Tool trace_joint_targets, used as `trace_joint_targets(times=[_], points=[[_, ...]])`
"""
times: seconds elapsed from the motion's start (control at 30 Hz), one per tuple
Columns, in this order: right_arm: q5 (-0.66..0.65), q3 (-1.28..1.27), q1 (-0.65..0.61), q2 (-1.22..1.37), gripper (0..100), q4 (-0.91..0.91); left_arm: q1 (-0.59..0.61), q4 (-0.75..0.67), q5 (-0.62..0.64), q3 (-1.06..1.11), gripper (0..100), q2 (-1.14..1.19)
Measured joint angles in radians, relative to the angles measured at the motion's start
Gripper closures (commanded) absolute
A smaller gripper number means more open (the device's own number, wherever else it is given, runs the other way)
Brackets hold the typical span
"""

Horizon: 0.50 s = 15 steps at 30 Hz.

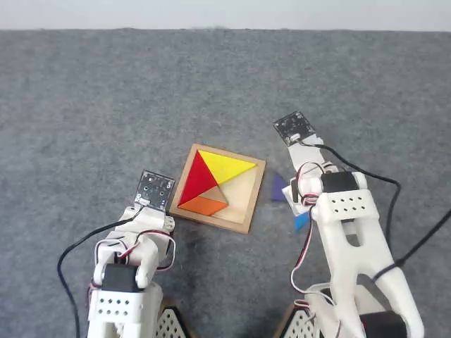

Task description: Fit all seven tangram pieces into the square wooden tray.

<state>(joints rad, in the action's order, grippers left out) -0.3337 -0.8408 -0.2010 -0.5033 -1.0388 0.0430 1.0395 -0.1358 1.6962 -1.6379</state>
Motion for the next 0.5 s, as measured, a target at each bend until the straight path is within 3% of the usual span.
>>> trace_joint_targets(times=[0.23,0.5], points=[[-0.003,0.192,0.0,0.224,77.2,-0.054,0.0,0.0,0.0,0.0,99,0.0],[-0.137,0.358,0.002,0.562,77.2,-0.054,0.0,0.0,0.0,0.0,99,0.0]])
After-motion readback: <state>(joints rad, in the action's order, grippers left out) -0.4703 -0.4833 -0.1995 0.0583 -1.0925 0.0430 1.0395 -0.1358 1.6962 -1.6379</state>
